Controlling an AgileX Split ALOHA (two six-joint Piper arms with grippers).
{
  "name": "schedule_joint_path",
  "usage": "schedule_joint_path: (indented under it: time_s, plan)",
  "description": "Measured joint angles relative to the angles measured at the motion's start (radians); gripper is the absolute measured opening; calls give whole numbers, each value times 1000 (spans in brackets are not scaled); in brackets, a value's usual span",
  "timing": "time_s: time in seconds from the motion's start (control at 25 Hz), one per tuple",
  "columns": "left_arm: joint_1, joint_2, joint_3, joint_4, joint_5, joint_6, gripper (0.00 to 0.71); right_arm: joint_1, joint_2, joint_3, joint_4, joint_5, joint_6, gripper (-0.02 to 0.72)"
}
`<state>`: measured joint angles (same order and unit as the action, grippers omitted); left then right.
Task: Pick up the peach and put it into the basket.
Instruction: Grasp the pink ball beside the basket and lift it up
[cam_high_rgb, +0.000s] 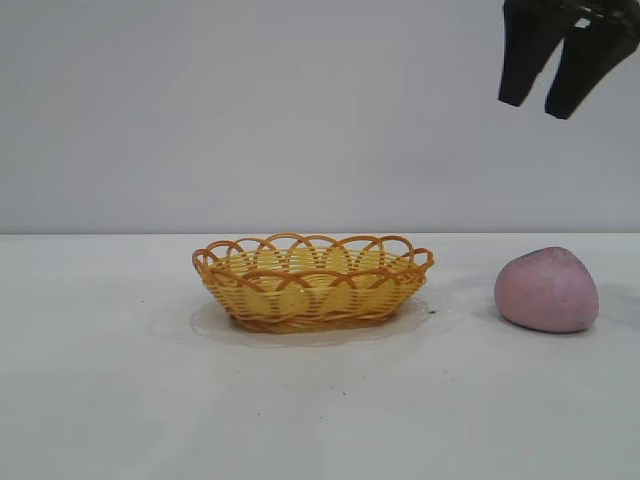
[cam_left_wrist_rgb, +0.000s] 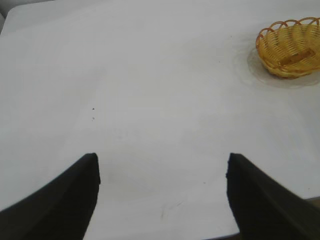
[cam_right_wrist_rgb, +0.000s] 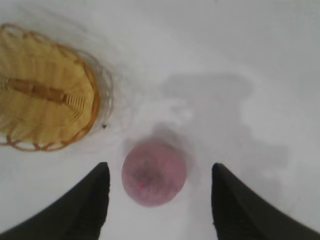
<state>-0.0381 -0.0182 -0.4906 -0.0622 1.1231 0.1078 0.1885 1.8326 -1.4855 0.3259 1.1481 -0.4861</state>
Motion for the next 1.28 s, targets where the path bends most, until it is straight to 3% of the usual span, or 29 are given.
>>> schedule_joint_path:
  time_s: [0.08,0.12,0.32,0.4,0.68,0.88,1.12,1.16,1.28]
  plan:
    - [0,0,0,0,0,0,523,0,0,0,-7,52,0,374]
    - [0,0,0,0,0,0,523,0,4,0,-11,62,19,330]
    - [0,0,0,0,0,0,523,0,38,0,-83,71,255,317]
    - [0,0,0,0,0,0,523,0,56,0,-87,71,306,317]
    - [0,0,0,0,0,0,523,67,92,0,-88,73,340,317]
    - [0,0,0,0,0,0,523,134,142,0,-163,73,375,317]
    - [0,0,0,0,0,0,523,136,209,0,-195,69,384,317]
    - [0,0,0,0,0,0,478,136,221,0,-198,67,384,317]
    - [0,0,0,0,0,0,471,136,255,-2,-201,66,386,317]
